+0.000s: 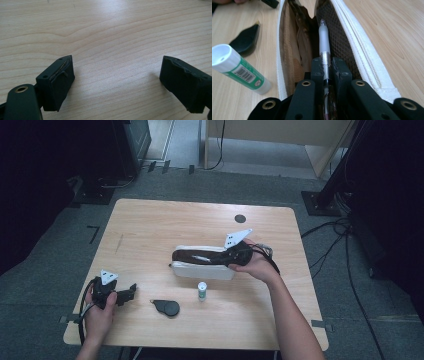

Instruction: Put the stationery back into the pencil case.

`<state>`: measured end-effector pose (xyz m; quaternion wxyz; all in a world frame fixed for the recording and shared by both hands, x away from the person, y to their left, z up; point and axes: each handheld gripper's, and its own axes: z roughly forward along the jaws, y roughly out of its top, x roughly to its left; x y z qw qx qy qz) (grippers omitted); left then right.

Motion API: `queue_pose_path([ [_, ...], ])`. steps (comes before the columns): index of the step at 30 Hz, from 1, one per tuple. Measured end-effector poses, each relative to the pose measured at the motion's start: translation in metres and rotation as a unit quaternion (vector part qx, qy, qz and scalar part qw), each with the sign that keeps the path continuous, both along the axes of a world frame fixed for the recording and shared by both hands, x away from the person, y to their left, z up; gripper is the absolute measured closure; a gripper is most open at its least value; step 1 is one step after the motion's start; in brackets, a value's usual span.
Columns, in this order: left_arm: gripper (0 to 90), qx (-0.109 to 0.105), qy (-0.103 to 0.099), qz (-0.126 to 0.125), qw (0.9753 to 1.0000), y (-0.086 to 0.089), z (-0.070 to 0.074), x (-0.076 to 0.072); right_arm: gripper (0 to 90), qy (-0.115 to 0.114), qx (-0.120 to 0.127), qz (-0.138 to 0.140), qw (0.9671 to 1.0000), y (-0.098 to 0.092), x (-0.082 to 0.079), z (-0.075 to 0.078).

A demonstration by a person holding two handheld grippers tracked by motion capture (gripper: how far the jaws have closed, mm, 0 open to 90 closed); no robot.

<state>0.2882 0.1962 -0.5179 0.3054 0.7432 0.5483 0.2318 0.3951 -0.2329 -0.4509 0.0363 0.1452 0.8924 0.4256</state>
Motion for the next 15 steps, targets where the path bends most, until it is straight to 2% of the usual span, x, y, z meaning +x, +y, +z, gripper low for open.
queue_pose_path([
  [3, 12.5, 0.000, 0.000, 0.000, 1.0000, 0.0000, 0.0000, 0.0000, 80.8, 0.008, -0.017, -0.001, 0.9998, 0.0021, 0.0010, -0.0020],
  [6, 12.5, 0.000, 0.000, 0.000, 1.0000, 0.0000, 0.0000, 0.0000, 80.8, 0.019, -0.019, -0.003, 0.9996, 0.0018, 0.0018, -0.0037],
  [9, 12.5, 0.000, 0.000, 0.000, 1.0000, 0.0000, 0.0000, 0.0000, 80.7, 0.020, -0.030, -0.006, 0.9993, 0.0023, 0.0018, -0.0038],
  [13, 12.5, 0.000, 0.000, 0.000, 1.0000, 0.0000, 0.0000, 0.0000, 80.7, 0.033, -0.068, -0.008, 0.9971, 0.0058, 0.0022, -0.0040],
  [15, 12.5, 0.000, 0.000, 0.000, 1.0000, 0.0000, 0.0000, 0.0000, 80.7, 0.032, -0.090, -0.009, 0.9954, 0.0083, 0.0036, -0.0030],
])
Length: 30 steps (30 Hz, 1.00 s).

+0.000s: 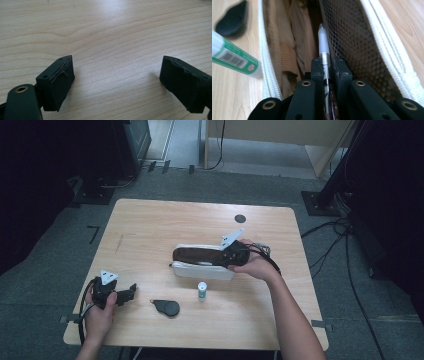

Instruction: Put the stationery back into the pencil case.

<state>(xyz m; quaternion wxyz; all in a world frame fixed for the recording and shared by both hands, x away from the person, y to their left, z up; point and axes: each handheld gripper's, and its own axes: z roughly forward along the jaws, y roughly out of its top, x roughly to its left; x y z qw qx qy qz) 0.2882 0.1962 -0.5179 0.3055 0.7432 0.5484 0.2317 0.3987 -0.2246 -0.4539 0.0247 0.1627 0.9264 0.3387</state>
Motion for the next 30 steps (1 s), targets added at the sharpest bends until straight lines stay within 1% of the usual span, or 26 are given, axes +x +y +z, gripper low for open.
queue_pose_path([
  [1, 12.5, 0.000, 0.000, 0.000, 1.0000, 0.000, 0.000, 0.000, 80.7, 0.002, -0.012, -0.001, 0.9999, 0.002, 0.001, 0.000],
  [3, 12.5, 0.000, 0.000, 0.000, 1.0000, 0.000, 0.000, 0.000, 80.7, 0.016, -0.033, -0.007, 0.9993, 0.004, 0.003, 0.000],
  [6, 12.5, 0.000, 0.000, 0.000, 1.0000, 0.000, 0.000, 0.000, 80.7, 0.032, -0.065, -0.010, 0.9973, 0.009, 0.004, 0.000],
  [8, 12.5, 0.000, 0.000, 0.000, 1.0000, 0.000, 0.000, 0.000, 80.7, 0.034, -0.079, -0.011, 0.9963, 0.011, 0.004, 0.000],
  [9, 12.5, 0.000, 0.000, 0.000, 1.0000, 0.000, 0.000, 0.000, 80.7, 0.033, -0.082, -0.009, 0.9961, 0.012, 0.005, 0.000],
  [18, 12.5, 0.000, 0.000, 0.000, 1.0000, 0.000, 0.000, 0.000, 79.9, 0.055, -0.098, -0.018, 0.9935, 0.015, 0.007, -0.002],
  [22, 12.5, 0.000, 0.000, 0.000, 1.0000, 0.000, 0.000, 0.000, 79.7, 0.053, -0.094, -0.021, 0.9939, 0.014, 0.007, -0.002],
  [25, 12.5, 0.000, 0.000, 0.000, 1.0000, 0.000, 0.000, 0.000, 79.6, 0.057, -0.090, -0.021, 0.9941, 0.013, 0.008, -0.002],
  [30, 12.5, 0.000, 0.000, -0.001, 1.0000, 0.000, 0.000, 0.000, 76.0, 0.066, -0.083, -0.026, 0.9941, 0.012, 0.009, -0.003],
])
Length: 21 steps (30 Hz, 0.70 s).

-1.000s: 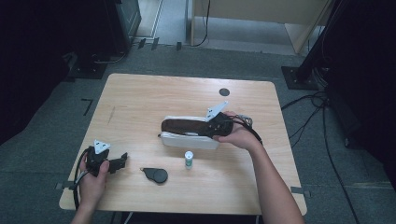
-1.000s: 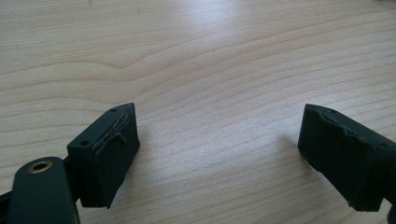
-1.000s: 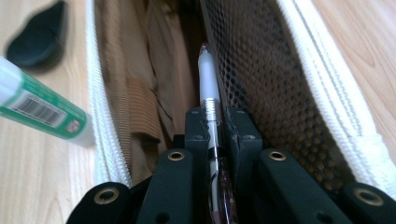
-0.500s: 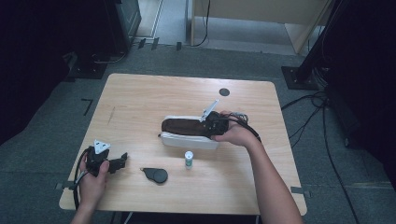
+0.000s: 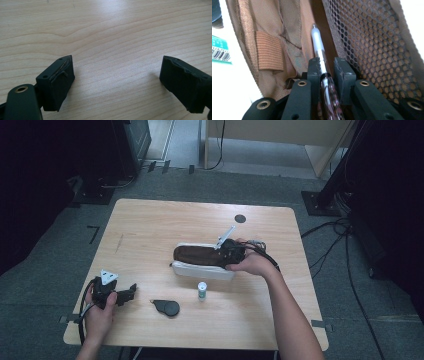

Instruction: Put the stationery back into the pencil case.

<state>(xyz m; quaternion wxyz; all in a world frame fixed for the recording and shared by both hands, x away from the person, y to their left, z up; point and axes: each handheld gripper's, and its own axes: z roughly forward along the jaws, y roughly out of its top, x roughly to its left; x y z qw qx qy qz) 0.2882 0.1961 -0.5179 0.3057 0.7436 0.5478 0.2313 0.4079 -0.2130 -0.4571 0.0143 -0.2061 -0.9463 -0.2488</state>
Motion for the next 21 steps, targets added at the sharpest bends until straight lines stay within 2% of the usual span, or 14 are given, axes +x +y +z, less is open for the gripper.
queue_pose_path([
  [11, 12.5, 0.000, 0.000, 0.000, 1.0000, 0.000, 0.000, 0.000, 75.4, -0.001, 0.002, 0.001, 1.0000, 0.000, 0.000, 0.001],
  [14, 12.5, 0.000, 0.000, 0.000, 1.0000, 0.000, 0.000, 0.000, 74.4, -0.007, 0.017, 0.000, 0.9998, -0.002, -0.001, 0.004],
  [21, 12.5, 0.000, 0.000, 0.000, 1.0000, 0.000, 0.000, 0.000, 76.5, -0.037, 0.057, 0.002, 0.9977, -0.008, -0.002, 0.017],
])
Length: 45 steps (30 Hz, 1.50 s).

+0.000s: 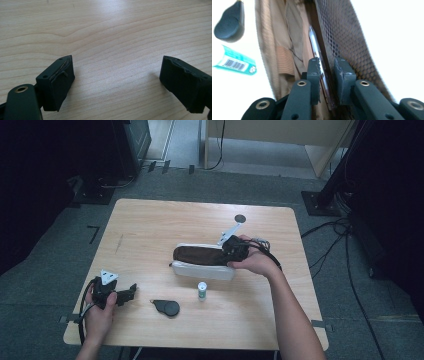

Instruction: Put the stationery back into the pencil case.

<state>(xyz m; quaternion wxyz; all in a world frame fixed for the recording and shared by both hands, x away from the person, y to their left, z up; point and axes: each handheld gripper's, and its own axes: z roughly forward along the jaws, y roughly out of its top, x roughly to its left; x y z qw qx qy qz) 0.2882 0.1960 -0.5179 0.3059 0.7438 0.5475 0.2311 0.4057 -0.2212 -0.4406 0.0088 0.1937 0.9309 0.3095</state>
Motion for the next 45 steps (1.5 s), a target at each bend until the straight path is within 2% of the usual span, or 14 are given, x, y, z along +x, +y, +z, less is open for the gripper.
queue_pose_path([
  [8, 12.5, 0.000, 0.000, 0.000, 1.0000, 0.000, 0.000, 0.000, 77.3, -0.023, 0.032, -0.009, 0.9992, -0.007, -0.005, 0.017],
  [14, 12.5, 0.000, 0.000, 0.000, 1.0000, 0.000, 0.000, 0.000, 76.7, -0.047, 0.057, -0.016, 0.9972, -0.014, -0.012, 0.032],
  [22, 12.5, 0.000, 0.000, 0.000, 1.0000, 0.000, 0.000, 0.000, 75.3, -0.075, 0.085, -0.024, 0.9932, -0.028, -0.034, 0.057],
  [27, 12.5, 0.000, 0.000, 0.000, 1.0000, 0.000, 0.000, 0.000, 74.7, -0.089, 0.095, -0.025, 0.9912, -0.035, -0.049, 0.065],
  [34, 12.5, 0.000, 0.000, 0.000, 1.0000, 0.000, 0.000, 0.000, 73.4, -0.106, 0.095, -0.027, 0.9894, -0.041, -0.072, 0.068],
  [45, 12.5, 0.000, 0.001, 0.000, 1.0000, 0.000, 0.000, 0.000, 70.0, -0.113, 0.105, -0.026, 0.9877, -0.049, -0.104, 0.062],
])
